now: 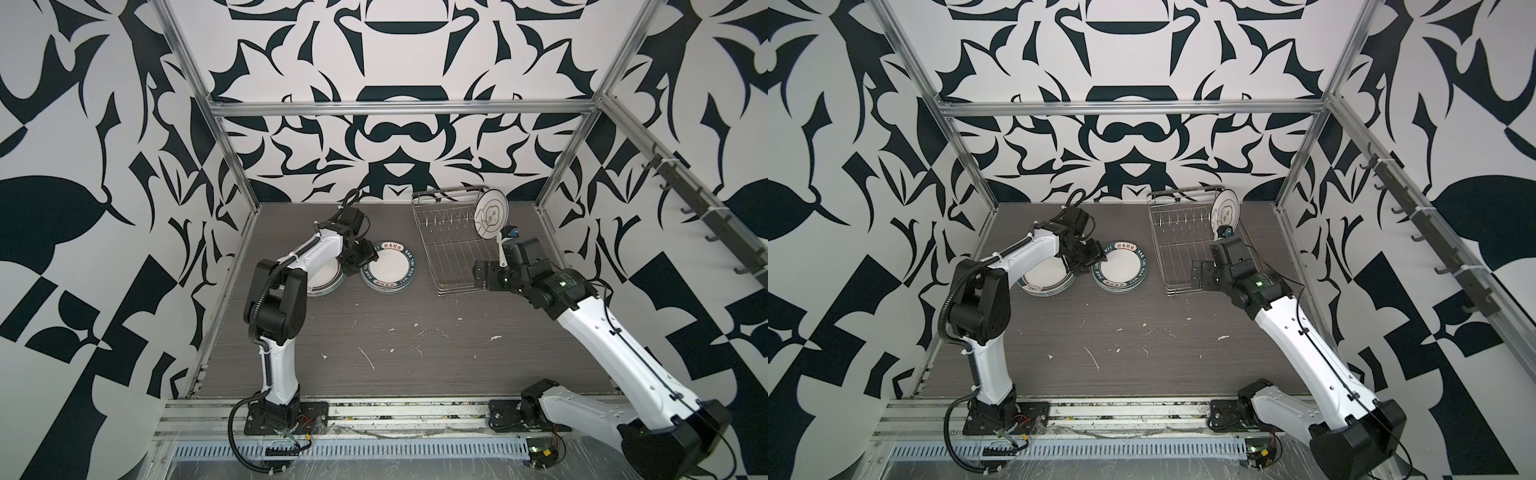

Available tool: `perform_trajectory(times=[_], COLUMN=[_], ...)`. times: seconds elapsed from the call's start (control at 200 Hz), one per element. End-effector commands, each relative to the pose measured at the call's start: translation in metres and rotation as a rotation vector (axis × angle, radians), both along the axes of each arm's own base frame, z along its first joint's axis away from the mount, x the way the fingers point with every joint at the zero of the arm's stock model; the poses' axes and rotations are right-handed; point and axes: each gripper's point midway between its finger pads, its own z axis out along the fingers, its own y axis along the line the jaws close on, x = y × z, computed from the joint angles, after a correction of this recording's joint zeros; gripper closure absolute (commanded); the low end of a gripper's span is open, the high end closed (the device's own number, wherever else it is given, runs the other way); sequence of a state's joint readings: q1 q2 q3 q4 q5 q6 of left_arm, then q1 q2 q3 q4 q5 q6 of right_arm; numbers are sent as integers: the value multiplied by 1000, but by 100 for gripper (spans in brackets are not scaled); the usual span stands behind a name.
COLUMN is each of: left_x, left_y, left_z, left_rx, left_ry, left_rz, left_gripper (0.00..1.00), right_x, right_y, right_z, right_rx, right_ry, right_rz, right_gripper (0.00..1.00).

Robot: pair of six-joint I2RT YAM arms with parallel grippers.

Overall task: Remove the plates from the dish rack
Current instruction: 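Open the left gripper and draw back while right gripper moves to the rack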

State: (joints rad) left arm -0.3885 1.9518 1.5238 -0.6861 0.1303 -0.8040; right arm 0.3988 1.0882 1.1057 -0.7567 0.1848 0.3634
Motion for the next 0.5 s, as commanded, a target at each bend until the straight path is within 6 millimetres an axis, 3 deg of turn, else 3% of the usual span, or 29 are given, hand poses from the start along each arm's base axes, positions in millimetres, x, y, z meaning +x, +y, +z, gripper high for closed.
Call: perform_trajectory(times=[0.0, 0.155, 0.235, 0.495], left_x=[-13, -30, -39, -86], left_y=[16, 35, 49, 111], left_z=[17, 40, 54, 86], left_rx=[68, 122, 152, 217], left_ry=[-4, -56, -99, -188], left_rz=[7, 12, 23, 114], left_gripper=[26, 22, 20, 16], right_x=[12, 38, 58, 128], right_y=[3, -11, -29, -71], right_z=[2, 3, 4, 6], right_rx=[11, -9, -50, -77], right_ry=[-17, -23, -44, -128], right_rz=[7, -55, -126, -262], right_gripper=[0, 0, 0, 0])
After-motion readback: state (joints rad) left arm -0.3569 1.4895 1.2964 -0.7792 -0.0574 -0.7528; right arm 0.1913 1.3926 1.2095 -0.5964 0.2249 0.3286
